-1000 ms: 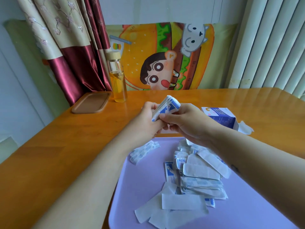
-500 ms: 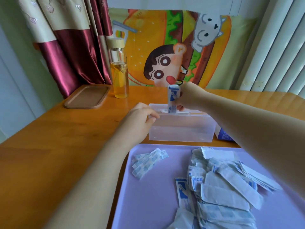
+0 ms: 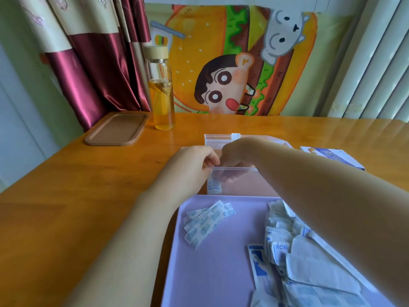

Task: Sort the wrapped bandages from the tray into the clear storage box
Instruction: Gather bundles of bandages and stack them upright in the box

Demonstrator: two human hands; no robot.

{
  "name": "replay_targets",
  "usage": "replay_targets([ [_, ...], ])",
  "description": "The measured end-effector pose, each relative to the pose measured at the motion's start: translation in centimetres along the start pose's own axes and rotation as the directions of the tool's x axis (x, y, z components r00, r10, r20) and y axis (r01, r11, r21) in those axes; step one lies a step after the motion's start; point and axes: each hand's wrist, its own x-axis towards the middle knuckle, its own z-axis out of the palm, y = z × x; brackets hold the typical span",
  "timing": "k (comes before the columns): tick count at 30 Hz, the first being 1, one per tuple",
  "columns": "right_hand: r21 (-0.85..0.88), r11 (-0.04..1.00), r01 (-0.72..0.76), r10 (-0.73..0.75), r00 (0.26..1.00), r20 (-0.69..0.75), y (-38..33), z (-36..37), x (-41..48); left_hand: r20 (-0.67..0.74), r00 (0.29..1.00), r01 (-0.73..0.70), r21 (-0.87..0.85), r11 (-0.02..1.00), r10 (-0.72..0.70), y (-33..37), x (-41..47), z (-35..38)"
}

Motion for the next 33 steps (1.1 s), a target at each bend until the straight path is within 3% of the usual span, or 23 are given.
replay_targets([
  [11, -0.183, 0.983, 0.019, -0.041, 0.992, -0.116, 0.0, 0.6, -0.9, 0.025, 1.0, 0.008, 0.002, 1.0, -0.008, -0.2, -0.2, -0.1],
  [14, -0.301, 0.953, 0.034, -0.084, 0.984, -0.155, 0.2, 0.6, -1.3, 0.022, 1.0, 0.004, 0.015, 1.0, -0.005, -0.3, -0.2, 0.0],
  [18, -0.196, 0.98, 0.035, -0.069, 0.983, -0.168, 0.3, 0.4, -1.3, 0.026, 1.0, 0.011, 0.028, 1.0, -0.011, -0.2, -0.1, -0.1],
  [20, -0.243, 0.968, 0.064, -0.122, 0.964, -0.235, 0.5, 0.1, -1.5, 0.026, 1.0, 0.004, 0.062, 0.998, -0.006, -0.2, 0.0, 0.0],
  [24, -0.428, 0.881, 0.2, -0.377, 0.843, -0.383, 1.7, -0.5, -3.7, -0.001, 1.0, 0.011, 0.157, 0.988, -0.011, 0.2, -0.4, 0.1],
  [28, -0.522, 0.792, 0.316, -0.581, 0.65, -0.489, 5.3, 0.4, -7.5, -0.001, 1.0, 0.011, 0.239, 0.971, -0.011, 0.9, -1.4, 0.6],
  [33, -0.652, 0.667, 0.361, -0.723, 0.523, -0.451, 9.8, 2.4, -10.1, 0.122, 0.991, 0.018, 0.323, 0.946, -0.06, 2.7, -2.3, 0.9],
])
